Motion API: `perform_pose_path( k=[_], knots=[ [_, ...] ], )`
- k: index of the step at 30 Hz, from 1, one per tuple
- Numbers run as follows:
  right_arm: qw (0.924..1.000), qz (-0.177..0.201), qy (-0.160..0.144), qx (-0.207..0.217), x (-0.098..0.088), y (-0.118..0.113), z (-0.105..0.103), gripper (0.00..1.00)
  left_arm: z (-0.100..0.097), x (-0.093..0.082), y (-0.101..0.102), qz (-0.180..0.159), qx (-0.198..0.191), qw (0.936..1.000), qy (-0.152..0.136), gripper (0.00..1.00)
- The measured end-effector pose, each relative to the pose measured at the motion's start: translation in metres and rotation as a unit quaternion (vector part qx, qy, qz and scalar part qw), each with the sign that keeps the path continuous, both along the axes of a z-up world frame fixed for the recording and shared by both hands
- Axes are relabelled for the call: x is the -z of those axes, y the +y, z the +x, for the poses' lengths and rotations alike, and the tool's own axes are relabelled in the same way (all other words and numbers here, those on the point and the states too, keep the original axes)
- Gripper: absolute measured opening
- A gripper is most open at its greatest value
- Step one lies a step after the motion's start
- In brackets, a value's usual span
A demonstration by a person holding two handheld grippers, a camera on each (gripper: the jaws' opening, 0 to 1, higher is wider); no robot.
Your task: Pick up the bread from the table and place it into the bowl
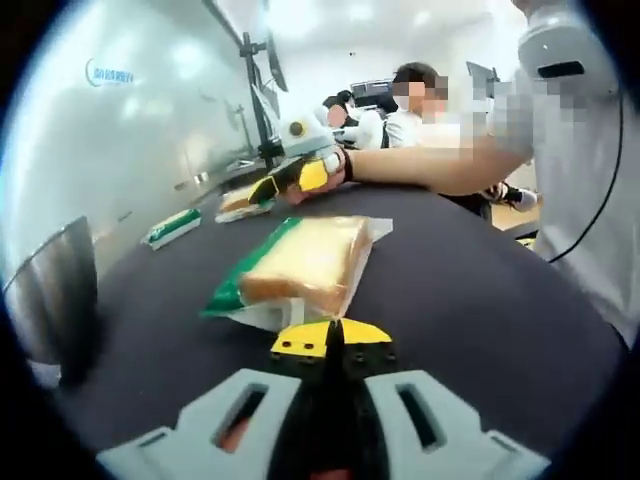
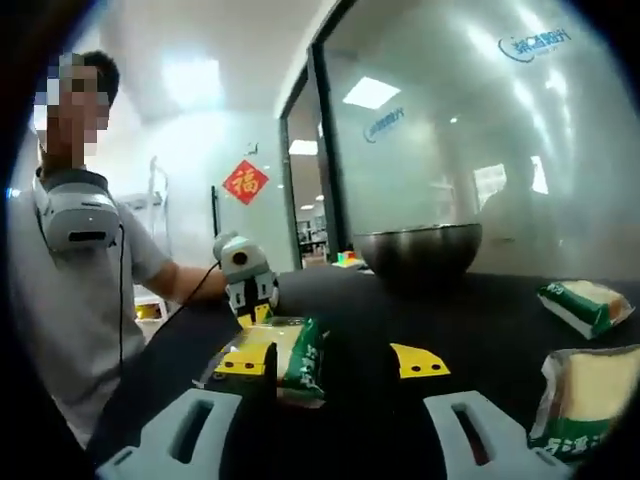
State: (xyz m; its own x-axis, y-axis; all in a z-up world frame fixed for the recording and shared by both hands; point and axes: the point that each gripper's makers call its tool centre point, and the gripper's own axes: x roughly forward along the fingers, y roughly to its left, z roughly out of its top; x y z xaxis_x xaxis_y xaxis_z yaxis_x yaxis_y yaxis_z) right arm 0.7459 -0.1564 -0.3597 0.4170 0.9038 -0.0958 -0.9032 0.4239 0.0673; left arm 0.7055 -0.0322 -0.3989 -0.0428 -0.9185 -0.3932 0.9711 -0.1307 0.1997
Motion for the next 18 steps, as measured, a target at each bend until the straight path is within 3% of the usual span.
perform_pose_path(
  k=[2, 6, 14, 16, 18],
  knots=[
    [0.9989, -0.031, -0.027, -0.022, 0.007, 0.006, -0.008, 0.43, -0.002, 0.000, 0.010, 0.001, 0.000, 1.0000, 0.001, 0.00],
    [0.9960, -0.074, -0.020, -0.045, 0.023, 0.020, -0.020, 0.37, 0.002, 0.002, 0.030, -0.026, -0.013, 0.9985, 0.046, 0.00],
    [0.9894, -0.117, -0.022, -0.083, 0.039, 0.044, -0.038, 0.45, 0.018, 0.003, 0.038, -0.044, -0.026, 0.9975, 0.049, 0.00],
    [0.9878, -0.130, -0.021, -0.082, 0.044, 0.044, -0.037, 0.43, 0.025, 0.003, 0.038, -0.045, -0.041, 0.9968, 0.052, 0.00],
    [0.9874, -0.131, -0.029, -0.083, 0.043, 0.046, -0.037, 0.35, 0.026, 0.004, 0.038, -0.047, -0.043, 0.9966, 0.052, 0.00]
  ],
)
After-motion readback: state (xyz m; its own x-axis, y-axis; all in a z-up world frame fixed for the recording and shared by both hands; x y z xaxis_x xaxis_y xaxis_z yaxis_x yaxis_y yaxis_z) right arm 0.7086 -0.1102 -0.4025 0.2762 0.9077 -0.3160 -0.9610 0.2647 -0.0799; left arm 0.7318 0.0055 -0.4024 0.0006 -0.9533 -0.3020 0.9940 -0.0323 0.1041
